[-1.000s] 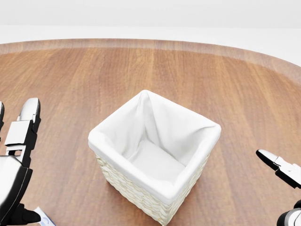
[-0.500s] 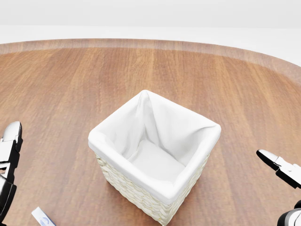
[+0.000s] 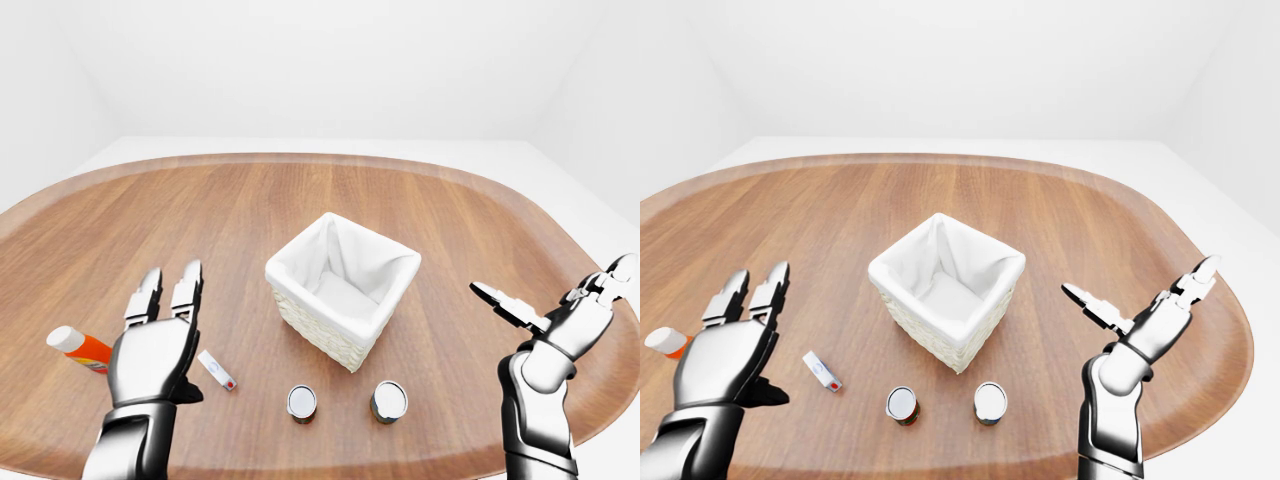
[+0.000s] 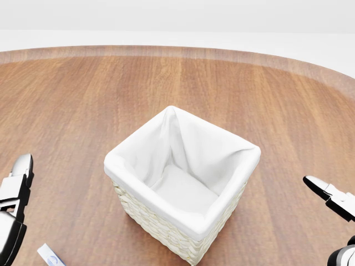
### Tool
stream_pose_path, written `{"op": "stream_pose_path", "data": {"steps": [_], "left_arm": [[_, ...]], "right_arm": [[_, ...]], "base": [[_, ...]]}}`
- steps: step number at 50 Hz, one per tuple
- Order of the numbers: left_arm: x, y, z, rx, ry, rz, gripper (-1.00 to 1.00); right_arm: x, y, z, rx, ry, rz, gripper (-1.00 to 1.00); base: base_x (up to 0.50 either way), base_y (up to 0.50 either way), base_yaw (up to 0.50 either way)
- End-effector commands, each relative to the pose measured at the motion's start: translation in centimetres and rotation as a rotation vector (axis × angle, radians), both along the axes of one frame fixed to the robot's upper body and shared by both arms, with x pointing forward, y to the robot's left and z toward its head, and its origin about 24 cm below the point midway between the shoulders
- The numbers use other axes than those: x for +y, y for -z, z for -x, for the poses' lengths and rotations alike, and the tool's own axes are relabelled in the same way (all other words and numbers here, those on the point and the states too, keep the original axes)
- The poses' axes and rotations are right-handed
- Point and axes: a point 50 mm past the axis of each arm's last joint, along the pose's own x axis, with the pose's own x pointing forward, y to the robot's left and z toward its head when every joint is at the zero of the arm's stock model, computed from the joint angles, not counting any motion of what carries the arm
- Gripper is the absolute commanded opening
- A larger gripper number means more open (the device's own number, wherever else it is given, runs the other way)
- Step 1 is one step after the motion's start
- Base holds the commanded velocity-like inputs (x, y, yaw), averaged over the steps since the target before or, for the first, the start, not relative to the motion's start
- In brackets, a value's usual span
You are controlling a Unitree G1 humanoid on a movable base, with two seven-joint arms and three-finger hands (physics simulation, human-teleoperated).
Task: Pick up the alphabet soup and the cream cheese box, and put them in the basket.
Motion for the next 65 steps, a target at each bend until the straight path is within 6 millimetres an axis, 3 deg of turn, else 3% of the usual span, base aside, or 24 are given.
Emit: {"op": "stream_pose_path", "data": {"steps": [1,11,25,35,41,53,65], "left_arm": [[0.0,0.1,0.0,0.004,0.004,0.003,1.00],[-0.1,0.1,0.0,0.004,0.005,0.002,1.00],[0.5,2.2,0.1,0.057,-0.028,-0.058,1.00],[-1.0,3.6,-0.4,0.093,0.034,-0.140,1.00],[-1.6,3.4,-0.7,0.103,0.066,-0.161,1.00],[-3.1,7.7,-1.6,0.202,0.178,-0.255,1.00],[-3.3,8.8,-1.4,0.222,0.216,-0.278,1.00]], "right_arm": [[0.0,0.0,0.0,-0.001,0.000,0.000,1.00],[0.0,0.0,0.0,-0.001,0.000,0.000,1.00],[0.0,-0.2,0.1,-0.005,0.003,0.012,1.00],[0.0,-0.6,0.4,-0.023,0.008,0.018,1.00],[-0.1,-0.4,0.3,-0.016,0.009,0.010,1.00],[-0.1,-0.3,0.3,-0.011,0.009,0.010,1.00],[-0.1,-0.2,0.2,-0.006,0.007,0.009,1.00]], "base": [[0.00,0.00,0.00],[0.00,0.00,0.00],[0.00,0.00,0.00],[0.00,0.00,0.00],[0.00,0.00,0.00],[0.00,0.00,0.00],[0.00,0.00,0.00]]}}
